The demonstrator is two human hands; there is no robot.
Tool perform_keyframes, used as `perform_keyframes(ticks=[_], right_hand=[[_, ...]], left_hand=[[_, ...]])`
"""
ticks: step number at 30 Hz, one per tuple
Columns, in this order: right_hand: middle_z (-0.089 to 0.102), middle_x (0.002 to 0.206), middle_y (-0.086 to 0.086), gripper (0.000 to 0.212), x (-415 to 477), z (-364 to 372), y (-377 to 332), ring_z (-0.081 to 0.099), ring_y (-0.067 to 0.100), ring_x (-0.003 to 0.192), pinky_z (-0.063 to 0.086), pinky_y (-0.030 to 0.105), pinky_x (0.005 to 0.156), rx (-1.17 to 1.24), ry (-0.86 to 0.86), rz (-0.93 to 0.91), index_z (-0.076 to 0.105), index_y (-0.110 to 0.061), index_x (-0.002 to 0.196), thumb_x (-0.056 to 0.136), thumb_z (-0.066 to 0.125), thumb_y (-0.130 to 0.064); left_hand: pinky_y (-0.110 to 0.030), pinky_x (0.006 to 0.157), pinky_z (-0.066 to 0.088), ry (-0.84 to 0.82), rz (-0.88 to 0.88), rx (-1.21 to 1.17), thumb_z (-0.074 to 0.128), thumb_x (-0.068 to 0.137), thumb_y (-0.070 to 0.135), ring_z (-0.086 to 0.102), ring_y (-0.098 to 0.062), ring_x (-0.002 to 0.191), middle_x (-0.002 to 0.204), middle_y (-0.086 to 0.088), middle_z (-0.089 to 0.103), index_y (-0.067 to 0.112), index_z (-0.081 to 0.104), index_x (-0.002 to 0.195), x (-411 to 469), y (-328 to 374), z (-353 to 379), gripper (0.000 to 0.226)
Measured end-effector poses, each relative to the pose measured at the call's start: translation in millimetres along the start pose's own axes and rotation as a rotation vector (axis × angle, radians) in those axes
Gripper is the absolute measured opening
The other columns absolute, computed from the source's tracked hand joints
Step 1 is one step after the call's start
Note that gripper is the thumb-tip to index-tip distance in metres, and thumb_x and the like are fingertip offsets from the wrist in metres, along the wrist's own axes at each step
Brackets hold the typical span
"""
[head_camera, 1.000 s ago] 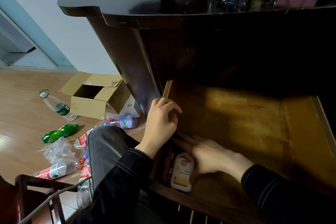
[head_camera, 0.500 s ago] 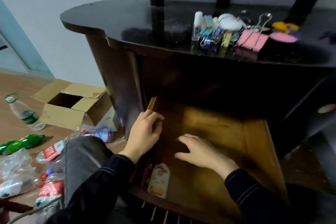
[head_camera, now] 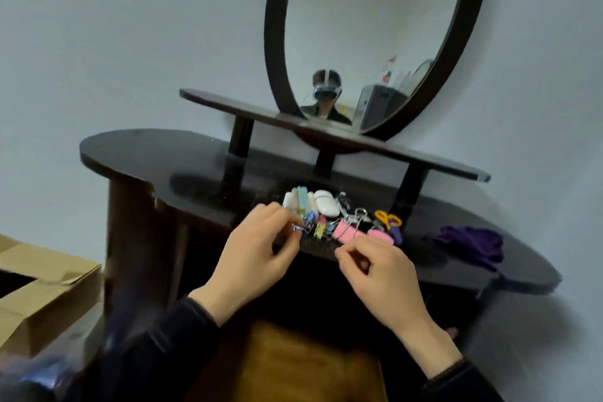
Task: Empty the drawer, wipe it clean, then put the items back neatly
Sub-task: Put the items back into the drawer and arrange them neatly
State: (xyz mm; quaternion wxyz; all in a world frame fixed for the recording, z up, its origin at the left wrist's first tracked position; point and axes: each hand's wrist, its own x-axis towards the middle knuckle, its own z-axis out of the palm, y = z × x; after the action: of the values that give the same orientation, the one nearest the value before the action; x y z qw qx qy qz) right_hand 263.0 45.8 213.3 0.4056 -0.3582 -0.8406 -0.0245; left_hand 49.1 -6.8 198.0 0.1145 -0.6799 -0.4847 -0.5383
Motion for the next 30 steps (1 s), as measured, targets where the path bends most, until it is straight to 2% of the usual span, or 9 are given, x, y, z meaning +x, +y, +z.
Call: perform_keyframes(ticks=[4,7,11,13,16,19,21,24,30], right_hand=[[0.061,0.072,-0.014,0.02,28,-2,19,0.056,0.005,0.073,0.041,0.028,0.059,-0.065,0.013,0.09,0.063,-0.028,0.073,0.092,0.066,-0.032],[0.06,0.072,-0.014,0.022,46,-3,23,0.056,0.005,0.074,0.044,0.028,0.058,-0.127,0.002,0.082,0.061,-0.03,0.072,0.093,0.063,-0.035],[0.058,0.071,-0.017,0.016,86,-3,23,0.053,0.003,0.078,0.046,0.026,0.059,-0.261,0.047,0.041,0.061,-0.035,0.078,0.093,0.057,-0.038],[0.061,0.081,-0.019,0.011,114,2,28,0.053,0.003,0.087,0.046,0.028,0.065,-0.3,-0.086,0.078,0.063,-0.04,0.097,0.093,0.056,-0.032],[0.061,0.126,-0.013,0.053,152,17,38,0.049,0.014,0.122,0.047,0.032,0.089,-0.372,-0.478,0.142,0.052,-0.033,0.139,0.088,0.059,-0.02],[0.047,0.148,-0.003,0.073,175,37,43,0.043,0.02,0.134,0.045,0.039,0.105,-0.315,-0.679,0.183,0.042,-0.03,0.15,0.082,0.065,-0.014],[0.049,0.145,0.002,0.073,184,47,45,0.052,0.025,0.126,0.05,0.037,0.095,-0.227,-0.794,0.242,0.044,-0.027,0.148,0.08,0.066,-0.011],[0.058,0.121,0.006,0.052,191,55,45,0.062,0.028,0.104,0.052,0.035,0.074,-0.22,-0.944,0.218,0.058,-0.027,0.123,0.076,0.069,-0.009],[0.063,0.114,-0.003,0.05,191,58,47,0.061,0.018,0.1,0.055,0.039,0.083,-0.412,-0.829,0.114,0.06,-0.032,0.125,0.076,0.07,-0.033]], left_hand=[[-0.033,0.081,0.046,0.077,-0.161,0.032,0.06,0.096,0.027,0.05,-0.014,0.092,0.094,0.009,0.055,0.02,0.064,0.102,55,-27,18,0.01],[-0.038,0.094,0.047,-0.085,-0.445,-0.102,0.05,0.098,0.051,0.054,-0.017,0.103,0.104,0.006,0.055,0.024,0.06,0.116,75,-58,26,0.034],[-0.038,0.091,0.051,-0.342,-0.445,-0.149,0.056,0.083,0.069,0.06,-0.018,0.098,0.102,0.003,0.061,0.028,0.058,0.117,76,-74,34,0.053],[-0.034,0.083,0.052,-0.361,-0.421,-0.081,0.064,0.079,0.063,0.06,-0.014,0.091,0.096,0.006,0.061,0.028,0.059,0.113,75,-76,36,0.049],[-0.034,0.077,0.052,-0.333,-0.45,-0.119,0.07,0.077,0.058,0.062,-0.01,0.082,0.089,0.007,0.064,0.028,0.061,0.105,76,-77,36,0.042],[-0.03,0.072,0.051,-0.329,-0.482,-0.172,0.071,0.076,0.06,0.062,-0.006,0.075,0.083,0.008,0.065,0.031,0.062,0.097,76,-79,37,0.037],[-0.029,0.07,0.05,-0.329,-0.479,-0.169,0.069,0.076,0.062,0.062,-0.006,0.074,0.082,0.008,0.065,0.033,0.062,0.096,76,-79,38,0.036],[-0.033,0.073,0.052,-0.314,-0.485,-0.178,0.07,0.077,0.06,0.062,-0.007,0.075,0.082,0.008,0.065,0.031,0.063,0.095,76,-80,38,0.035],[-0.037,0.077,0.054,-0.271,-0.491,-0.213,0.07,0.079,0.054,0.061,-0.009,0.078,0.085,0.006,0.065,0.028,0.063,0.096,75,-77,37,0.032]])
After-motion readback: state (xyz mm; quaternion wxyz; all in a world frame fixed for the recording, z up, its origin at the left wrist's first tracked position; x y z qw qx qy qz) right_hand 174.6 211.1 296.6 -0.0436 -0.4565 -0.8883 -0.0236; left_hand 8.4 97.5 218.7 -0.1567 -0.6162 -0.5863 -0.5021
